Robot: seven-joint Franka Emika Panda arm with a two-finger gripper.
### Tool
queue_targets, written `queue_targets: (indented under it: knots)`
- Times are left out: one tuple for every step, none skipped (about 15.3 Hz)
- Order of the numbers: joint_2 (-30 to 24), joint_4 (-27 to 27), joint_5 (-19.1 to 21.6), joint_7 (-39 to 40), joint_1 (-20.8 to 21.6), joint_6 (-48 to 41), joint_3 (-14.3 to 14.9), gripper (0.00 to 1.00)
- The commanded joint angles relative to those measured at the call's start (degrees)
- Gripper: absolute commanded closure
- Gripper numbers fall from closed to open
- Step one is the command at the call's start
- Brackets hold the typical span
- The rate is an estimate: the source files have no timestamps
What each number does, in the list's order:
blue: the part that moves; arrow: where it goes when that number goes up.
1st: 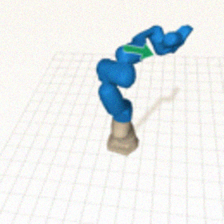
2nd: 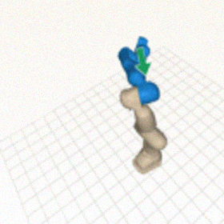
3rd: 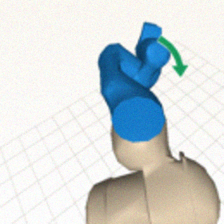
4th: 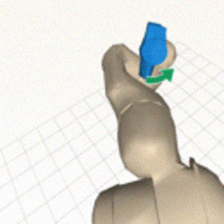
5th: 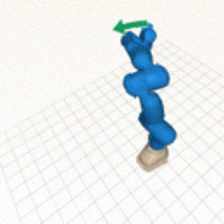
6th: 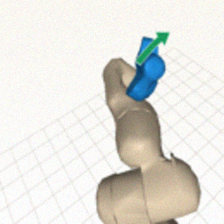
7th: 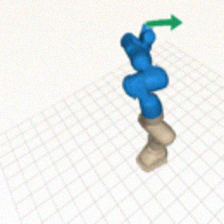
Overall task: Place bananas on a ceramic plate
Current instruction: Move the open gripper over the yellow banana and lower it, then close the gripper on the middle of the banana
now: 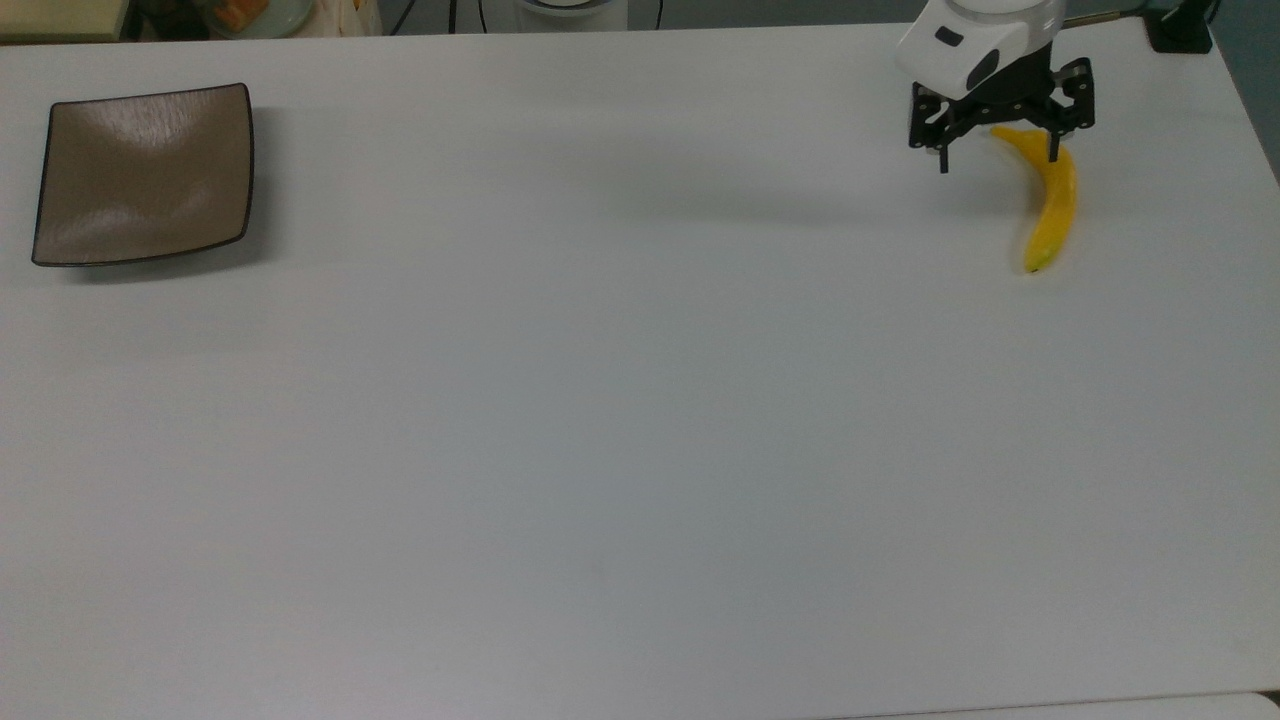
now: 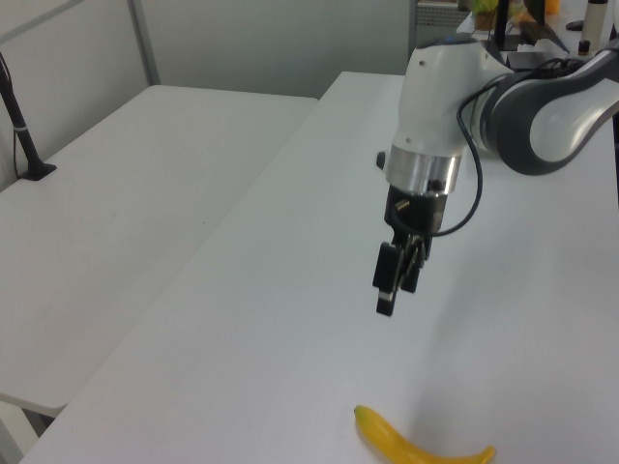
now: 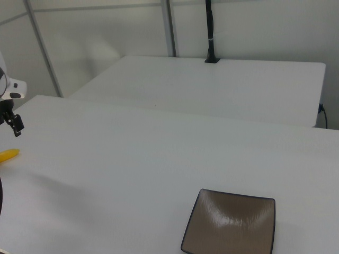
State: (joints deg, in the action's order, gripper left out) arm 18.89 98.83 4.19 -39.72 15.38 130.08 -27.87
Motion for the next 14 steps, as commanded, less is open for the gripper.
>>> queue_targets:
  knots:
    - [4.0,-3.7,0.2,-5.0,4.0,0.8,0.2,0.0]
    - [5.0,-4.3,0.1,-5.7,4.7,0.9,0.2,0.0]
    - [5.8,-5.0,0.0,-6.4,5.5,1.0,0.2,0.0]
    - [6.8,-5.5,0.0,-7.0,6.6,1.6,0.2,0.0]
    - [7.5,-5.5,0.0,-7.4,7.1,3.0,0.2,0.0]
    - [8.0,-5.4,-0.1,-7.5,7.8,4.3,0.2,0.0]
    - [8.9,-5.4,0.0,-7.5,8.6,5.0,0.2,0.0]
    - [9.6,-5.5,-0.1,-7.7,9.0,5.4,0.2,0.0]
    - [10.6,-5.6,-0.5,-7.7,9.3,5.7,0.2,0.0]
    - [11.5,-5.5,-1.4,-7.7,9.8,6.1,0.2,0.0]
    - [12.5,-5.5,-2.4,-7.9,11.0,6.8,0.2,0.0]
    - [13.6,-5.6,-2.9,-8.3,11.3,7.4,0.2,0.0]
    - [14.8,-5.6,-3.2,-9.0,11.6,8.0,0.2,0.0]
    - [15.2,-5.6,-3.2,-9.1,11.9,8.1,0.2,0.0]
